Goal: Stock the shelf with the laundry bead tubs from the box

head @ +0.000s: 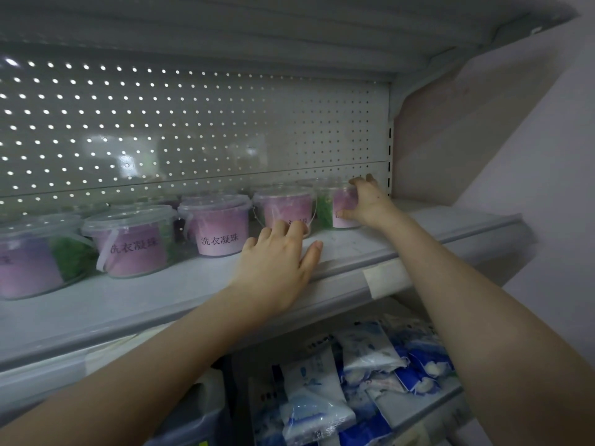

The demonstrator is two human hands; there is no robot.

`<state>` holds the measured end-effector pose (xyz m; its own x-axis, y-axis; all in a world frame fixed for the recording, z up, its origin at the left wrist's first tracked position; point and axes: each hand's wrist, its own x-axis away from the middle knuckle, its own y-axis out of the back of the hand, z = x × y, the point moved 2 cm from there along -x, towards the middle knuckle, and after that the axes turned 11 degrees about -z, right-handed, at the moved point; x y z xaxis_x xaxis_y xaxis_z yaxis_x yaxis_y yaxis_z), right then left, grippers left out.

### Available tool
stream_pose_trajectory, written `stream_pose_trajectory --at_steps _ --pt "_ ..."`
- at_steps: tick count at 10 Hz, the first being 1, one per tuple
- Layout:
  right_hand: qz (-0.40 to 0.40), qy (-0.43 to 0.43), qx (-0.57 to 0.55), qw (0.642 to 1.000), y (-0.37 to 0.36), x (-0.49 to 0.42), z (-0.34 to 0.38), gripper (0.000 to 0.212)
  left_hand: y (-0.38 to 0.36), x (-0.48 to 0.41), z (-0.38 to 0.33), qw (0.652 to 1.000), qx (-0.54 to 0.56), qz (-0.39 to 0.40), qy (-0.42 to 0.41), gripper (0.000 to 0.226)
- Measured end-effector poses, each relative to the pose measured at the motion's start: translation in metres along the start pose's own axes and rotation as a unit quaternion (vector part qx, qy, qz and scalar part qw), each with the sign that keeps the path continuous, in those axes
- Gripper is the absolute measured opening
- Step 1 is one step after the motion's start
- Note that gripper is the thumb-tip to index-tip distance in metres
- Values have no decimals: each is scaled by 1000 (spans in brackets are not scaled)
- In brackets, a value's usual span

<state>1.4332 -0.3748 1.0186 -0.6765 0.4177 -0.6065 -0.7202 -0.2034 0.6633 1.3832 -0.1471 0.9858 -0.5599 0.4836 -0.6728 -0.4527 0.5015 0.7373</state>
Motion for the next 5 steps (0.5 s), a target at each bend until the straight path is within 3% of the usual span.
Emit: stream_pose_trajectory --at_steps 2,4,5 --pt "-22 -3 -21 1000 20 16 1 70 3 0 -1 999 32 -7 12 38" --pt "-44 14 -1 999 52 49 8 52 15 2 1 987 156 -24 34 32" --pt "-41 34 -10 999 59 64 20 47 23 0 9 987 157 -17 36 32"
